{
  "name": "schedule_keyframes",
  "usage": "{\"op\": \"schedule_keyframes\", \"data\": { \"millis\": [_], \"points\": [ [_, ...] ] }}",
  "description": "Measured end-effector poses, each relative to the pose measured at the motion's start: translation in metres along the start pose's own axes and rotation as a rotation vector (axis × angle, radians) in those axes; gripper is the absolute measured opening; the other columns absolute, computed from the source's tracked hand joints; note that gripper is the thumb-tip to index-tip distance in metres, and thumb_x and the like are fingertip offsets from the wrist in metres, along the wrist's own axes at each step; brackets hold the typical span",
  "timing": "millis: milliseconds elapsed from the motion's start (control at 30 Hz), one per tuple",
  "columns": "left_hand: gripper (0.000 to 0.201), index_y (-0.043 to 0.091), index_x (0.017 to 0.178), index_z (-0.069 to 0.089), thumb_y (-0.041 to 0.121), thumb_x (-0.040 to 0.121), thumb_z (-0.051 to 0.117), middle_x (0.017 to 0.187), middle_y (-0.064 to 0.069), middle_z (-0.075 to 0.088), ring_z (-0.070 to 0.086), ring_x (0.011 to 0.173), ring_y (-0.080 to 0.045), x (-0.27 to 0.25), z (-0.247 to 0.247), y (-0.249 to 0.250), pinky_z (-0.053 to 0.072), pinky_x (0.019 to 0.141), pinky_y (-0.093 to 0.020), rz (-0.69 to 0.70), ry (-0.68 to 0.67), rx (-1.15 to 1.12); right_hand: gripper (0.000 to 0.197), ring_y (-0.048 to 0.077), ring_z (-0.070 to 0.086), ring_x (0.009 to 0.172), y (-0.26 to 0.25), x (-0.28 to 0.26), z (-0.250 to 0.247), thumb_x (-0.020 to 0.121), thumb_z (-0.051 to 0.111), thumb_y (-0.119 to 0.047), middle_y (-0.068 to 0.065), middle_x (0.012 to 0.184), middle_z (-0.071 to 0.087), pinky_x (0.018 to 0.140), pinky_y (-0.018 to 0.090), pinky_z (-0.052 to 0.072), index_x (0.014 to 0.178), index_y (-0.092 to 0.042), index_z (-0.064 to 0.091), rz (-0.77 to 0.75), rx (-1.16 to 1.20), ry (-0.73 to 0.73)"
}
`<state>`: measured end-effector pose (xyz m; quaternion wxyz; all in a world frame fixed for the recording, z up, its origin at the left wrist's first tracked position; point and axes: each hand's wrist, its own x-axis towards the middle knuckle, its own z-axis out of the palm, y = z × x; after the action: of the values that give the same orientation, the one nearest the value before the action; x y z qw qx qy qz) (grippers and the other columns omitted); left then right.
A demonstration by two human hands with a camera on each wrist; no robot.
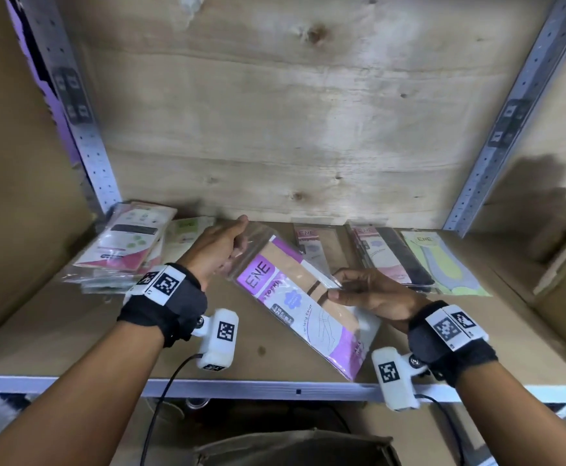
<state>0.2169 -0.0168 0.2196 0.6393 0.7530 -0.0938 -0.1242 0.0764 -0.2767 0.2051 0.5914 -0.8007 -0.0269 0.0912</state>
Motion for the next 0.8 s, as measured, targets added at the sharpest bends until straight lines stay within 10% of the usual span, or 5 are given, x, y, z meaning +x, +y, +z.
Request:
{"op": "schedule_keyframes", "data": {
  "millis": [167, 333, 467, 600, 800],
  "points": [
    [0.067, 0.021, 0.078, 0.074, 0.076, 0.088, 0.037, 0.072, 0.002, 0.072, 0.061, 0.052, -0.011, -0.002, -0.030, -0.007, 0.044, 0.055, -0.025, -0.083, 0.088, -0.142, 0.021, 0.033, 0.056, 0.111, -0.009, 0.005, 0.015, 0.095, 0.055, 0.003, 0.038, 0.125, 0.057, 0.106, 0.046, 0.038, 0.109, 0.018, 0.055, 0.016, 0.094, 0.090],
    [0.053, 0.004, 0.111, 0.067, 0.052, 0.093, 0.057, 0.095, -0.013, 0.073, 0.065, 0.067, -0.022, -0.016, -0.033, -0.019, 0.057, 0.065, -0.030, -0.226, -0.031, -0.022, 0.017, 0.039, 0.060, 0.102, -0.024, 0.032, 0.040, 0.094, 0.055, 0.003, 0.034, 0.123, 0.059, 0.086, 0.043, 0.051, 0.110, 0.007, 0.060, 0.088, 0.370, 0.282],
    [0.037, -0.001, 0.117, 0.061, 0.025, 0.092, 0.069, 0.097, -0.016, 0.069, 0.067, 0.071, -0.019, -0.025, -0.022, -0.025, 0.061, 0.063, -0.025, -0.291, -0.207, 0.019, 0.022, 0.043, 0.061, 0.096, -0.028, 0.064, 0.059, 0.090, 0.060, 0.007, 0.040, 0.118, 0.059, 0.092, 0.058, 0.048, 0.110, 0.017, 0.058, 0.166, 0.298, 0.378],
    [0.027, -0.002, 0.114, 0.065, 0.009, 0.090, 0.070, 0.084, -0.010, 0.069, 0.065, 0.064, -0.013, -0.019, -0.022, -0.028, 0.060, 0.065, -0.022, -0.270, -0.249, 0.032, 0.011, 0.034, 0.058, 0.084, -0.027, 0.097, 0.067, 0.088, 0.066, 0.001, 0.030, 0.094, 0.061, 0.078, 0.045, 0.047, 0.078, 0.002, 0.061, 0.240, 0.084, 0.407],
    [0.032, -0.007, 0.114, 0.065, -0.004, 0.082, 0.073, 0.079, -0.015, 0.070, 0.064, 0.058, -0.016, 0.005, -0.018, -0.034, 0.061, 0.064, -0.026, -0.230, -0.036, 0.137, 0.023, 0.022, 0.053, 0.063, -0.037, 0.125, 0.065, 0.078, 0.079, -0.021, 0.007, 0.066, 0.055, 0.063, 0.030, 0.046, 0.073, -0.007, 0.062, 0.378, -0.350, 0.391]
  ]
}}
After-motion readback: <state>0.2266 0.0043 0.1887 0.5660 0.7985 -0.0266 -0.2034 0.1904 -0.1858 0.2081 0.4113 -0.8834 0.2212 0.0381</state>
